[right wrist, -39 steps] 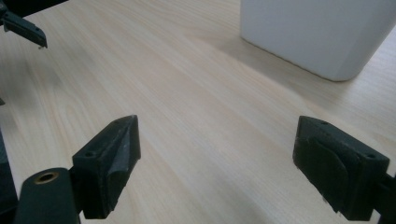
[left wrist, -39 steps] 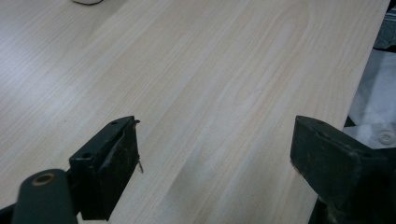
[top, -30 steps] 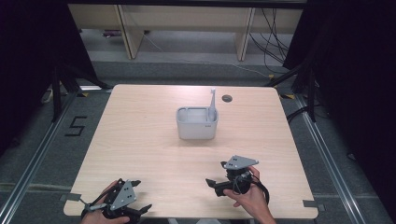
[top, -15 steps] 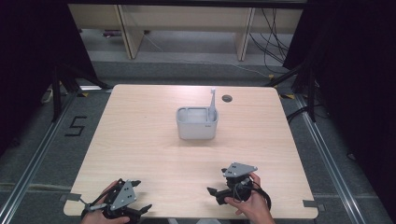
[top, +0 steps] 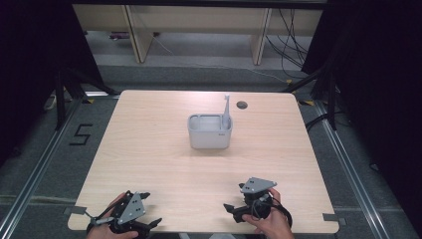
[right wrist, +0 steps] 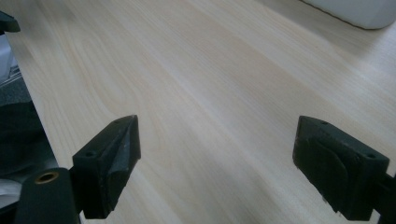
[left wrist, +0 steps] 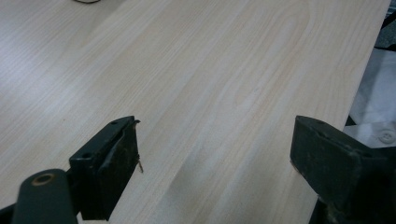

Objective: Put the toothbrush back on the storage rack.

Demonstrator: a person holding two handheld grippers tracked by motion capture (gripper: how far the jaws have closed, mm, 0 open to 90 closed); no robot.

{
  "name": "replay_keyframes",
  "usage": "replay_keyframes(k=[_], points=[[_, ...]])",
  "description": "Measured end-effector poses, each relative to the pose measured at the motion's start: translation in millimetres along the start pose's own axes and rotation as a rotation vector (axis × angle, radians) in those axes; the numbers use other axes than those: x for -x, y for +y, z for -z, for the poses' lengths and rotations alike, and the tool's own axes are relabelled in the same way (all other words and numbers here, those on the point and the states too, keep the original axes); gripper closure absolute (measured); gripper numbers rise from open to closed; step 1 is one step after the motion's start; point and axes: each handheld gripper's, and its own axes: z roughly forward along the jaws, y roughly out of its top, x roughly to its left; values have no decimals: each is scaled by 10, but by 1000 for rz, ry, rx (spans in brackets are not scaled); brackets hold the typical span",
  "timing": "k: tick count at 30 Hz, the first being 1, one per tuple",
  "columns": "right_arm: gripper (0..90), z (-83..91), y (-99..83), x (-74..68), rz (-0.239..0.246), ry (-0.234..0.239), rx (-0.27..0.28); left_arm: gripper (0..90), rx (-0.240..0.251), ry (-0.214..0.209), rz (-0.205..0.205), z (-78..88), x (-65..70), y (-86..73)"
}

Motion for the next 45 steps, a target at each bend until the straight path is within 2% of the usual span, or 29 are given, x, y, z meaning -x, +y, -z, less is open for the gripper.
replay_keyframes(k=[1,3,7,9,10,12,14,15,18,20,21,26,28,31,32,34,37,40,41,42,43,44,45], points=[[160,9,-8,-8,-13,-5,-6,148,-4,-6,5,-7,-1,-2],[160,16,-18,-6,-1,1,-7,148,5,-4,6,-1,3,0],[160,41,-45,-26,-22,-11,-19,148,-2,-2,3,-6,0,-3],[160,51,-55,-20,-6,-13,-16,148,-3,-13,1,5,-6,2],[160,55,-61,-31,-17,-8,-24,148,-9,-16,1,3,-7,0],[160,63,-72,-31,-3,-16,-22,148,-2,0,3,-7,-1,-3],[160,66,-85,-35,10,-16,-22,148,-1,-4,7,-4,1,-2],[160,79,-86,-51,-13,-13,-38,148,-4,-12,2,6,-5,1],[160,83,-106,-49,9,-12,-33,148,-9,-15,2,3,-6,0],[160,95,-123,-70,-16,-8,-50,148,-5,-11,-1,8,-6,3],[159,88,-132,-51,7,-17,-43,148,-1,-12,3,6,-3,2],[160,110,-159,-68,7,-27,-42,148,-9,-15,2,3,-5,1],[160,131,-167,-81,-3,-29,-60,148,2,-20,14,-2,5,0],[160,131,-185,-68,18,-20,-60,148,5,-14,10,3,3,2],[160,127,-197,-75,20,-40,-47,148,4,-14,9,3,3,2],[159,149,-202,-81,2,-36,-73,148,5,-15,10,3,4,2],[159,149,-213,-73,29,-35,-65,148,2,-18,13,-1,4,1],[160,152,-225,-96,-6,-37,-75,148,2,-18,13,0,4,1],[160,143,-229,-77,31,-42,-67,148,3,-18,13,0,3,1],[160,153,-225,-69,41,-42,-77,148,2,-18,13,0,4,1],[160,151,-227,-69,43,-44,-74,148,2,-18,13,0,4,1],[160,154,-229,-84,22,-36,-81,148,2,-19,13,-1,3,0],[160,155,-229,-81,26,-37,-79,148,-9,-15,1,3,-5,1]])
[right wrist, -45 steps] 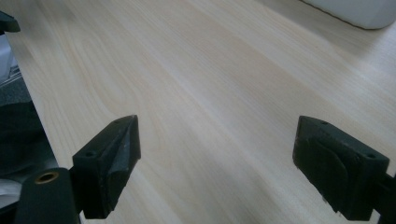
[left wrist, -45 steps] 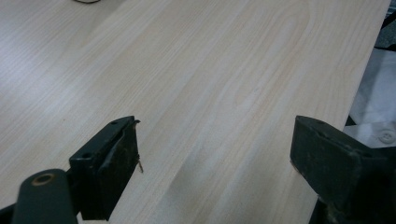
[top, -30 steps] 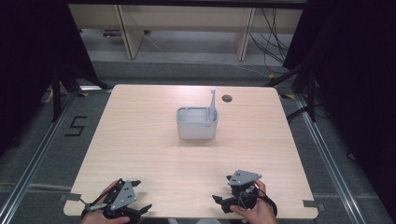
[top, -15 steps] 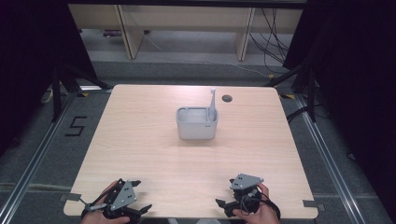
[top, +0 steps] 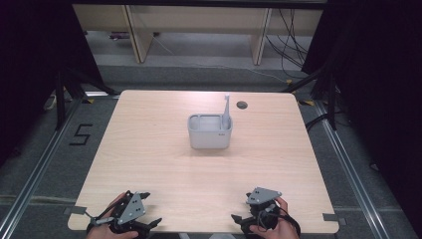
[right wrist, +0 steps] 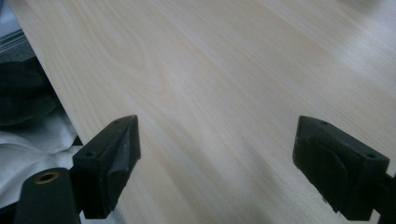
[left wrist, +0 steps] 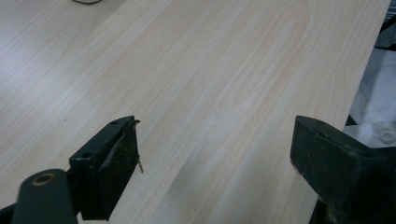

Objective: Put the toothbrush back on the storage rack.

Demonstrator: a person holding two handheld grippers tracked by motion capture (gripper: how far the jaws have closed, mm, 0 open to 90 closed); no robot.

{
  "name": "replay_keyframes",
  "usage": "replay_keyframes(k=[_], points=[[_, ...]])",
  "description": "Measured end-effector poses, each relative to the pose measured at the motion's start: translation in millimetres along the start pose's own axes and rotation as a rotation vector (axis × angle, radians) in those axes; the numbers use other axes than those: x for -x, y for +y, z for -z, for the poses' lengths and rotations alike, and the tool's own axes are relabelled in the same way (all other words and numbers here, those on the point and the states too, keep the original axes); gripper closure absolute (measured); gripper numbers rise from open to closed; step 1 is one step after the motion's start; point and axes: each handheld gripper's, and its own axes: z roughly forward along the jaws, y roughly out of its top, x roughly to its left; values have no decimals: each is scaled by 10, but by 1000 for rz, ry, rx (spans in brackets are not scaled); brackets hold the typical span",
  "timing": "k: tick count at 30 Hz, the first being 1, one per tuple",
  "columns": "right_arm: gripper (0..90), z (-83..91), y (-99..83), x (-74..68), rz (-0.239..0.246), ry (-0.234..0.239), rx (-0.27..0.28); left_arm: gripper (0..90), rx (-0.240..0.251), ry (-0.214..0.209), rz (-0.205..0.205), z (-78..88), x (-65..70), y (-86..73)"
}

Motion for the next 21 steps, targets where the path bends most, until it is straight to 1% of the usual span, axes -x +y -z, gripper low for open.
replay_keyframes(k=[1,2,4,5,6,7,8,9,12,15,16,17,18,19,20,21], points=[[160,0,0,-1,1,2,-1,148,11,-4,13,-5,10,-1],[160,1,0,0,3,0,1,148,11,-4,13,-4,9,-1],[160,4,2,-8,-13,8,-8,148,11,-4,12,-4,9,0],[160,4,1,-7,-12,8,-7,148,0,0,1,0,0,0],[160,6,-1,-7,-12,4,-6,148,10,-4,13,-5,9,0],[160,-7,-4,-2,-2,0,10,148,6,-3,3,-2,2,-2],[160,-13,-5,2,1,6,11,148,9,-3,11,-5,8,0],[160,-19,-7,7,10,3,16,148,4,4,-1,3,1,3],[160,2,-3,-2,-2,2,-3,148,0,0,1,-1,0,1],[160,1,-2,-1,-1,3,-2,148,5,4,-2,3,0,3],[160,-10,-6,-3,-3,2,9,148,5,3,-2,4,0,3],[160,-22,-8,9,11,8,13,148,5,3,-1,3,1,3],[160,-10,-9,-3,-2,-5,8,148,4,4,-2,3,0,3],[160,-12,-8,-4,-5,-5,7,148,14,0,8,-1,7,2],[160,-14,-7,-2,-5,-1,6,148,8,3,2,1,3,3],[160,-19,-7,6,7,1,14,148,5,3,-2,4,0,3]])
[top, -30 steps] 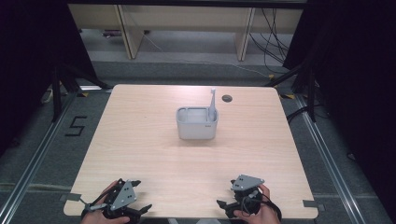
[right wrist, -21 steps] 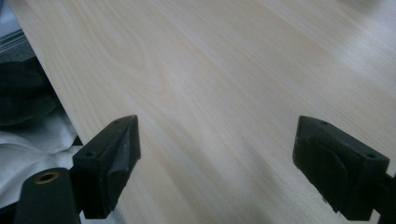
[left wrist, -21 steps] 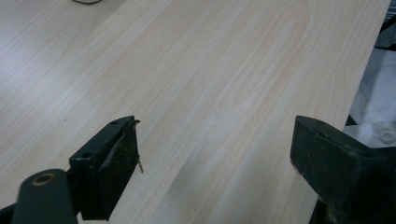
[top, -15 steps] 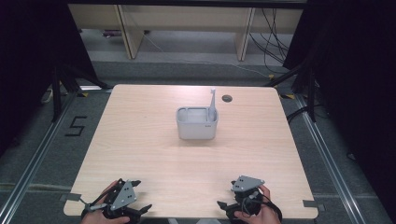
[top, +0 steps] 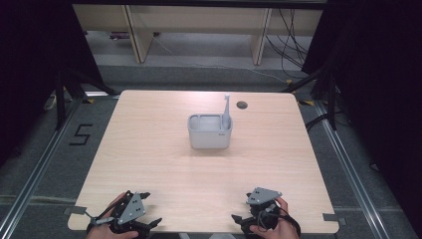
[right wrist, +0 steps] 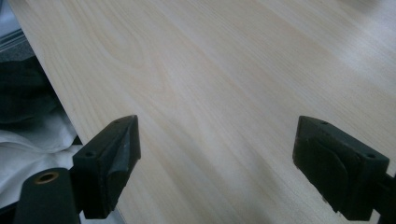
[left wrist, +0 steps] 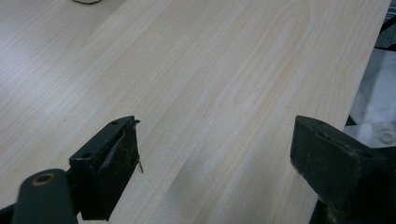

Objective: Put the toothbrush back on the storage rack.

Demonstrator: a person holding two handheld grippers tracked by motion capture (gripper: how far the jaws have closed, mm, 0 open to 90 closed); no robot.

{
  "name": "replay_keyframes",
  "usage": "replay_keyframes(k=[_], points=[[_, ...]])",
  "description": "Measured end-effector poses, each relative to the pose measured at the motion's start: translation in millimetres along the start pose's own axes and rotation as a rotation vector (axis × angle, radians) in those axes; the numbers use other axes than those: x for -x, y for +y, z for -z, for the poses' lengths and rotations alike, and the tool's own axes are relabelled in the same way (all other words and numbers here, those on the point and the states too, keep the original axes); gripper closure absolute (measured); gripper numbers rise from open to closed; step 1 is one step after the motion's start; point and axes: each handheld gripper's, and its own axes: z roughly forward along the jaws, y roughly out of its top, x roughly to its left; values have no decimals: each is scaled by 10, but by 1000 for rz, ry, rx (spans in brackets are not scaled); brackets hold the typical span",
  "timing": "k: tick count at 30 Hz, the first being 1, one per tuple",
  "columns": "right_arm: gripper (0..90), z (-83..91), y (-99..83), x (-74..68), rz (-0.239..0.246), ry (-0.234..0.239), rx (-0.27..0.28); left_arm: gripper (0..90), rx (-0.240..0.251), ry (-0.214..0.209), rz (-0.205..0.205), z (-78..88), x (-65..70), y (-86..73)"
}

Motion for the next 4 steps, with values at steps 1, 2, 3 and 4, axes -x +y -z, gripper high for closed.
replay_keyframes(k=[1,2,3,4], points=[[160,7,-1,-7,-6,-6,-3,148,0,1,0,0,0,0],[160,8,2,-8,-9,0,-5,148,4,0,5,-3,3,-1],[159,9,1,-14,-21,3,-15,148,0,1,0,-1,0,-1],[160,9,1,-14,-20,2,-15,148,-1,1,1,1,0,-1]])
